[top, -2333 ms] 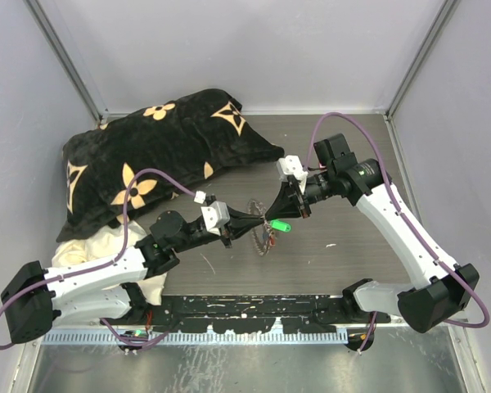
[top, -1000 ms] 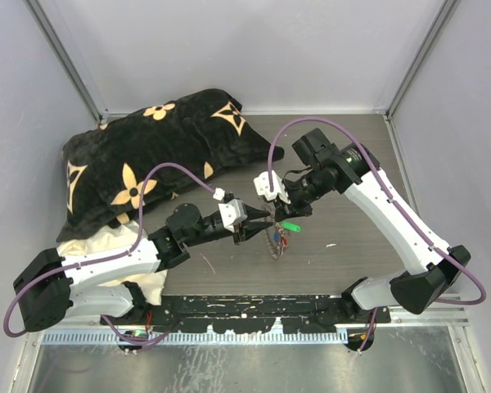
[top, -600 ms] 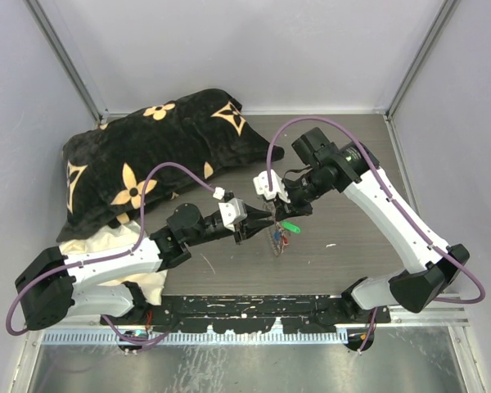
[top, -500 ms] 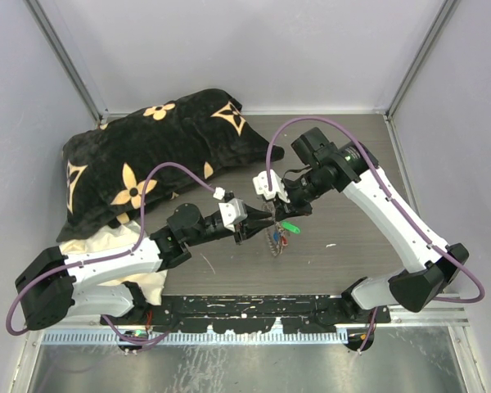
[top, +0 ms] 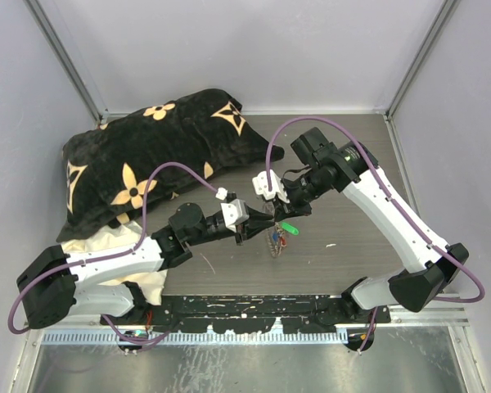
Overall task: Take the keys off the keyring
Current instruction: Remove the key from the keyring.
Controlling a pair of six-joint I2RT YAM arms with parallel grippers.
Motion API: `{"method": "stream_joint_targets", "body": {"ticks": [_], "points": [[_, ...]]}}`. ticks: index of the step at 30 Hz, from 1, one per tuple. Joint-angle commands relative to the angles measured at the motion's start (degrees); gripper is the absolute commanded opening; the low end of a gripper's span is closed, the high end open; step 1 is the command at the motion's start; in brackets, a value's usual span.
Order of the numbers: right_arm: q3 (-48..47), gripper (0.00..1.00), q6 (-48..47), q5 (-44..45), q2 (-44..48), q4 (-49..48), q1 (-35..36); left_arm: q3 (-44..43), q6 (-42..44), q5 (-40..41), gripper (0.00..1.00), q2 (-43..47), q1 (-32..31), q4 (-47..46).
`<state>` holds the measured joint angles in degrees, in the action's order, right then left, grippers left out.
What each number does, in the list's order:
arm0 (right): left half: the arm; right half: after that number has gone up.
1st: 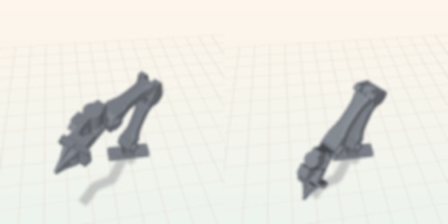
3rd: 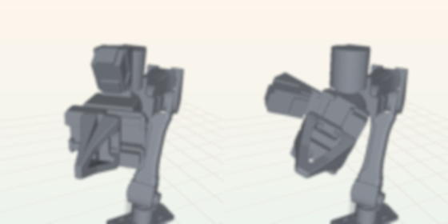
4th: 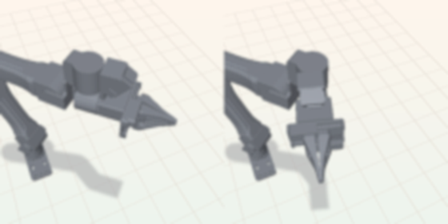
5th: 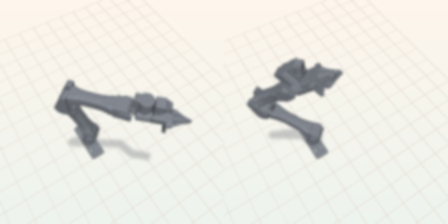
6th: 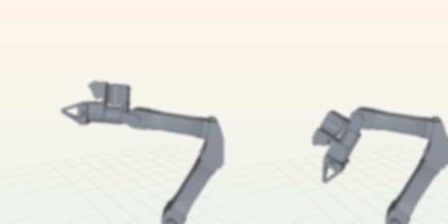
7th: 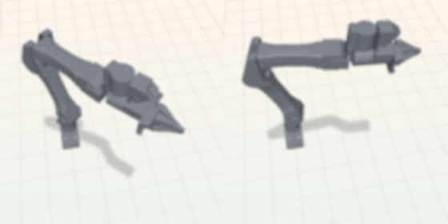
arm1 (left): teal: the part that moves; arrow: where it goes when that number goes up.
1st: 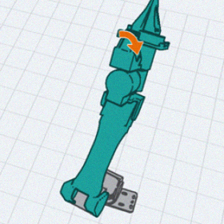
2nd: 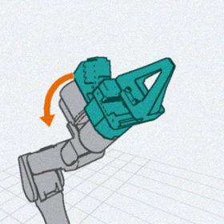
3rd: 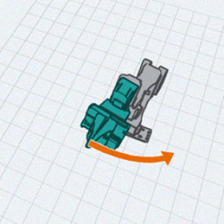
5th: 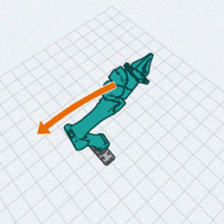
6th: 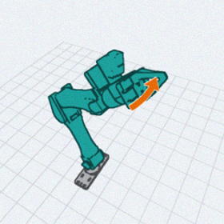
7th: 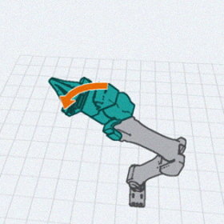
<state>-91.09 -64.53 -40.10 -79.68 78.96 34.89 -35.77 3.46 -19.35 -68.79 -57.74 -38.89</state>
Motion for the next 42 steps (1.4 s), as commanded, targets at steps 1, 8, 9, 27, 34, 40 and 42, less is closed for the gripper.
{"method": "stream_joint_targets", "body": {"ticks": [1,8,9,27,34,40,42], "points": [[-2.5,0.01,0.2,-3.1,0.3,-0.8,0.5,-3.1,0.1,-1.2,0.18,-0.3,0.0,-2.5],[-1.9,0.01,0.3,-3.3,0.4,-1.0,0.7,-3.9,0.7,-1.9,0.0,-0.5,0.0,-0.8],[-1.9,0.01,0.3,-3.4,0.4,-1.0,0.7,-3.8,0.9,-1.9,0.0,-0.3,0.0,-0.3],[-4.8,0.46,5.9,-18.2,1.7,-2.5,-7.9,2.5,-1.4,1.1,0.0,6.9,-0.1,-10.5],[2.1,0.56,14.0,-27.2,4.6,-10.4,-11.2,5.5,-4.7,2.6,0.0,6.7,0.0,-21.0],[10.1,0.57,15.6,-27.5,7.7,-16.2,-12.2,6.4,-5.3,4.0,0.0,6.7,0.0,-22.4],[12.5,0.57,15.7,-27.3,8.6,-18.4,-12.4,6.2,-5.4,4.1,0.0,6.8,-0.1,-22.4]]}}
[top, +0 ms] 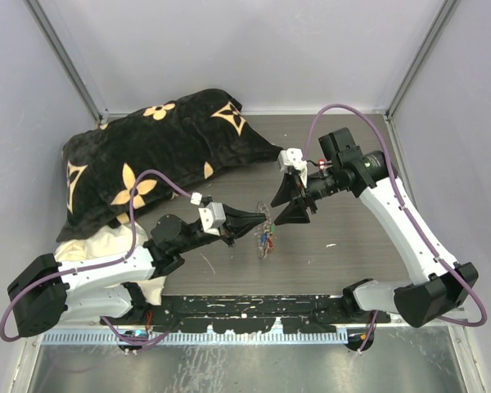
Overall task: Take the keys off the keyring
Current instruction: Remove the key from the keyring.
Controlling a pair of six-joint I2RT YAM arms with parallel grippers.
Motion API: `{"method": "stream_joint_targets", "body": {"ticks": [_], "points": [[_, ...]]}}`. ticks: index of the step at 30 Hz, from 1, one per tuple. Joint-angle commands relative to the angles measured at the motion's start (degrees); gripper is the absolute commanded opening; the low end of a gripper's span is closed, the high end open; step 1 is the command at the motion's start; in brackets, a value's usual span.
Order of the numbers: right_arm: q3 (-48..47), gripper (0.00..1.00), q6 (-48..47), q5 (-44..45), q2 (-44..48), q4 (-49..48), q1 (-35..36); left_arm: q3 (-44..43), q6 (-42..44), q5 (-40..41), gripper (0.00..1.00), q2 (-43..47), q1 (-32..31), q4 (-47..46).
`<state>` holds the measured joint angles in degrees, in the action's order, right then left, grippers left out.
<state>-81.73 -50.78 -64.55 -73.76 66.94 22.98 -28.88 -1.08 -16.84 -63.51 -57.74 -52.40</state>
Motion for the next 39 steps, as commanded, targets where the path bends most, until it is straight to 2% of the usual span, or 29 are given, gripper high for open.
{"method": "stream_joint_targets", "body": {"ticks": [1,7,9,15,21,31,39], "points": [[4.1,0.57,2.0,-3.0,3.1,-7.5,-0.6,-0.6,-0.9,1.6,0.0,1.5,0.0,-8.9],[5.5,0.43,2.3,-4.0,3.5,-9.5,-1.6,-1.0,-0.9,1.7,0.0,1.4,0.0,-8.5],[6.2,0.41,2.1,-3.9,3.7,-9.7,-1.6,-0.9,-0.8,1.6,0.0,1.4,0.0,-8.4],[7.7,0.48,1.2,-4.5,3.9,-9.8,-1.6,-1.2,-0.9,1.4,0.0,1.2,0.0,-8.4],[7.1,0.45,0.8,-4.9,3.7,-9.5,-1.6,-1.3,-0.9,1.3,0.0,1.1,0.0,-8.4],[4.0,0.46,-15.0,-8.4,3.6,3.2,-1.6,-1.3,-0.9,1.5,0.0,1.2,0.0,-7.9],[4.3,0.46,-17.3,-7.9,3.1,3.2,-1.3,-1.8,-1.0,1.0,0.0,0.6,0.0,-7.8]]}}
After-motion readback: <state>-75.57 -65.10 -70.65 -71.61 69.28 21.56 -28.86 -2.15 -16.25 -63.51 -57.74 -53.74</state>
